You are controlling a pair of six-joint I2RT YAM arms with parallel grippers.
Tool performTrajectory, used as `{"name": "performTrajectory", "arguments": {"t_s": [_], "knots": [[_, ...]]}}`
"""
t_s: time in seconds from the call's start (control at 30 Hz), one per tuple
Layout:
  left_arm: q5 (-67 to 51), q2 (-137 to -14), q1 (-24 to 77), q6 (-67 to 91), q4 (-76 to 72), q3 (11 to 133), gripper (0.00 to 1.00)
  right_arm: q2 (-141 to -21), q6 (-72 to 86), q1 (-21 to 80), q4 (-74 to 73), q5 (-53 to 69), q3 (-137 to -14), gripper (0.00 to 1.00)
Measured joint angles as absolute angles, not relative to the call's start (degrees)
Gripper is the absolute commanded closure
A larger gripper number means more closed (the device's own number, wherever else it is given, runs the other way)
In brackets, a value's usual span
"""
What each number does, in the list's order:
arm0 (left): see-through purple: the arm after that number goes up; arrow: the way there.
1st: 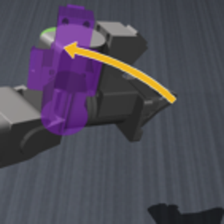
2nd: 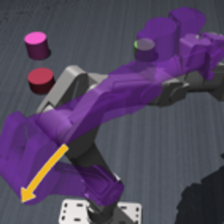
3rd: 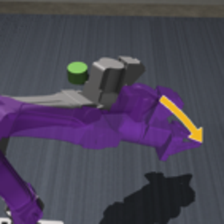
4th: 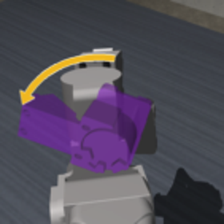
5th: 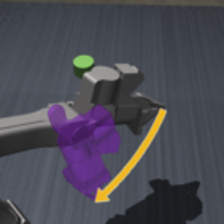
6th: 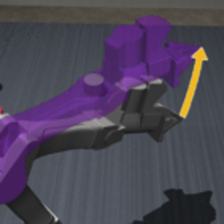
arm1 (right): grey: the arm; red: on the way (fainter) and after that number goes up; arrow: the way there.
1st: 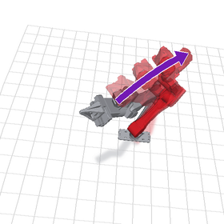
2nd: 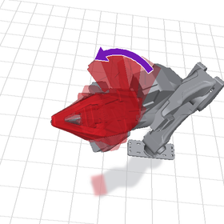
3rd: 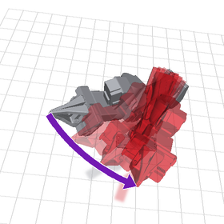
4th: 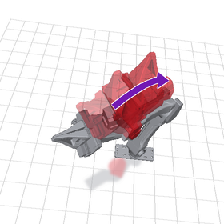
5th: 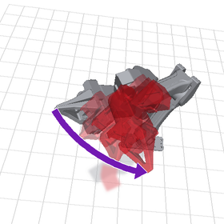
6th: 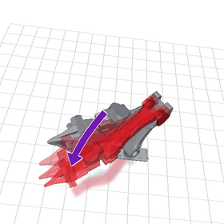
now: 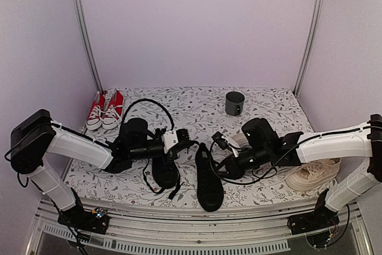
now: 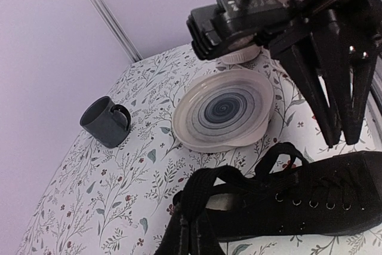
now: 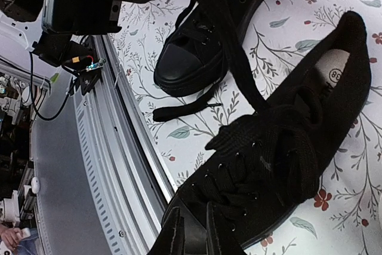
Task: Tie the shoes
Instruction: Place the shoelace at the center of the board, then pull the crossed shoelace from the shoe.
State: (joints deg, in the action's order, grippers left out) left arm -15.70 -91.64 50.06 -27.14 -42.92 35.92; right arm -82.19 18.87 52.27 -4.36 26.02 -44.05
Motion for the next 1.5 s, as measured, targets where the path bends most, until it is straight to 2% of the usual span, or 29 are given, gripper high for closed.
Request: {"name": "performTrajectory", "arguments": {"t_s": [0.23, 0.33, 0.43, 0.7, 0.77, 0.9, 0.97, 1.17, 1.5], "knots": [[-15.5, -91.7, 50.1, -26.7, -42.8, 35.6, 1.0, -86.1, 17.6, 53.0, 4.4, 22.4, -42.3, 0.84], [-15.4, -91.7, 50.1, -26.7, -42.7, 35.6, 1.0, -87.2, 16.5, 53.0, 6.1, 20.1, -42.3, 0.82], [-15.3, -91.7, 50.1, -26.7, -42.6, 35.6, 1.0, -88.2, 15.4, 53.0, 7.2, 18.5, -42.4, 0.76], [-14.9, -91.7, 50.1, -26.7, -42.5, 35.0, 1.0, -91.9, 14.0, 53.0, 7.8, 17.2, -42.5, 0.72], [-14.9, -91.7, 50.1, -26.7, -42.5, 34.8, 1.0, -92.4, 14.0, 53.0, 7.8, 17.2, -42.5, 0.75], [-14.8, -91.6, 50.1, -26.7, -42.5, 34.7, 1.0, -93.2, 13.9, 53.0, 8.1, 17.3, -42.5, 0.91], [-14.7, -91.6, 50.1, -26.7, -42.5, 34.7, 1.0, -93.2, 13.8, 53.0, 8.2, 17.4, -42.6, 0.94], [-13.8, -91.5, 50.0, -26.7, -42.4, 34.3, 1.0, -92.0, 13.9, 52.9, 7.4, 17.9, -42.5, 0.99], [-7.0, -88.4, 49.8, -21.6, -41.5, 31.9, 1.0, -82.8, 16.2, 52.8, 4.0, 22.9, -39.2, 0.99]]}}
